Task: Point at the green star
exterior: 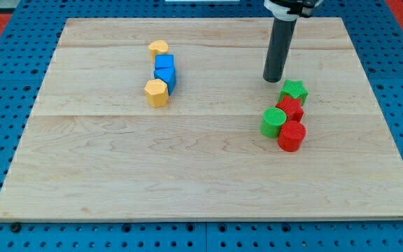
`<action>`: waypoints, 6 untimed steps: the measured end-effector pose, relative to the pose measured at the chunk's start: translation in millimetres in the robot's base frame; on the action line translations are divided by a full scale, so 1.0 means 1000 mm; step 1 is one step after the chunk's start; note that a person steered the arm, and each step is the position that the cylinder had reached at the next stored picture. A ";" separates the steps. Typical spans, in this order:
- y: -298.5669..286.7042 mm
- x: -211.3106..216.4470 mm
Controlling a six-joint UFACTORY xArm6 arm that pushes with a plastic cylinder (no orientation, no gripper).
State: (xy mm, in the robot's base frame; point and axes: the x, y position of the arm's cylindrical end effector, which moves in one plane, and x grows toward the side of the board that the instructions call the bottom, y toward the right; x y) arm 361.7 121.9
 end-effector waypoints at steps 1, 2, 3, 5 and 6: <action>0.000 -0.001; 0.002 -0.019; 0.001 0.002; 0.007 0.000; 0.063 -0.013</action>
